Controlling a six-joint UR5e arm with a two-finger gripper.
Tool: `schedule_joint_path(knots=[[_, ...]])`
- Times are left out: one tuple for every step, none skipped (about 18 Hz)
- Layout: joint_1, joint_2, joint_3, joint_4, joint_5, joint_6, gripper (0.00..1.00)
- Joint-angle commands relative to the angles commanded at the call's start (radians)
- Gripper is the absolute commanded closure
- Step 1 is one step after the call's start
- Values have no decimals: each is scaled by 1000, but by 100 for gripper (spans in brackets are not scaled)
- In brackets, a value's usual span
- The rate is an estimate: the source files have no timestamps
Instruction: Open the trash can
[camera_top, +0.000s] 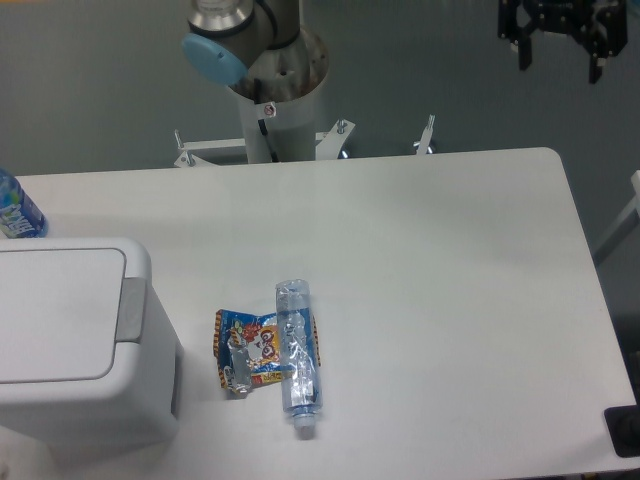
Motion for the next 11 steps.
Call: schedule_joint_path(knots=[[0,0,0,0,0,-2,0],[-2,2,0,0,0,-2,0],[-2,2,2,-2,-2,-2,0],[-5,2,0,0,-2,-5,0],[-6,0,2,-2,-2,-18,0],[-6,0,0,0,-2,-41,0],[-8,2,0,0,-2,-75,0],[-12,2,0,0,-2,-115,0],[-15,2,0,-2,-5,-150,0],[-29,2,0,0,-11,-188,0],[-49,3,0,-2,-12,-233,0]])
